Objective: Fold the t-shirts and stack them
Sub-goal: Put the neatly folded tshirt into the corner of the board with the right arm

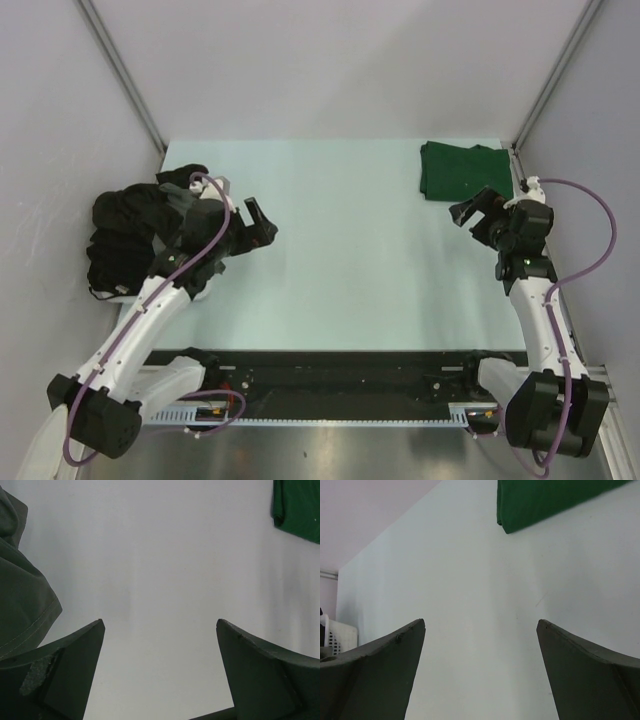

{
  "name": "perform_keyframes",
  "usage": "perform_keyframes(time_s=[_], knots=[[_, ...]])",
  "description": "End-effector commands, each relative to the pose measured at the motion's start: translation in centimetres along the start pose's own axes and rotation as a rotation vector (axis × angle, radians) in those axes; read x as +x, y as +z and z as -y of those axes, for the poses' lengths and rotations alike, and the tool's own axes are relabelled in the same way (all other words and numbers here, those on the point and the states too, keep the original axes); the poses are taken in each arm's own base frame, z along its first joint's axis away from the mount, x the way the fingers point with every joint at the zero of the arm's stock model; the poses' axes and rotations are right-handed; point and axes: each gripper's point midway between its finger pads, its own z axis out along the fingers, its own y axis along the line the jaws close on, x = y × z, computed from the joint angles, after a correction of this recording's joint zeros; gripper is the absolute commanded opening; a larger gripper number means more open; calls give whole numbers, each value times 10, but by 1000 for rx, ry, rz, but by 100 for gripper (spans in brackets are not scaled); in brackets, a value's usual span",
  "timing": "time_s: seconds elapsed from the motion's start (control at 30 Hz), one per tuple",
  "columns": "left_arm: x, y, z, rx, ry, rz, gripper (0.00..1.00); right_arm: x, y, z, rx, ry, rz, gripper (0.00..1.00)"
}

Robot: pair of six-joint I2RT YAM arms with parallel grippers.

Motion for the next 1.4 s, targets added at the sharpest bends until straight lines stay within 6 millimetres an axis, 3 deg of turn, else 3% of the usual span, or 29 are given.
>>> perform_keyframes(time_s=[0.0,0.17,0.33,0.43,0.5,0.6,0.73,0.83,1.13,1.37], knots=[[-13,-2,5,-1,3,16,100,-13,1,-18,-61,-46,6,100],[-19,-4,8,9,3,33,99,-15,-1,-12,0,-37,-5,100],[-15,2,2,-47,1,-11,100,-24,-12,-19,10,-49,30,100],[-22,2,9,-28,-31,-16,99,-10,-20,-38,-38,43,-57,100],[-29,3,6,-44,-72,-39,100,5,-29,-70,-115,42,-121,100],[-54,-3,11,-42,-84,5,99,27,-43,-99,-155,-21,-140,100],[-78,-6,13,-36,-60,74,100,30,-32,-96,-115,-96,-132,100],[-82,-3,11,-51,-33,73,100,20,-25,-98,-94,-116,-135,100],[-70,-3,3,-61,-62,82,100,5,-9,-122,-156,-118,-136,100],[-72,-9,0,-68,-36,99,99,14,-3,-115,-143,-128,-161,100]])
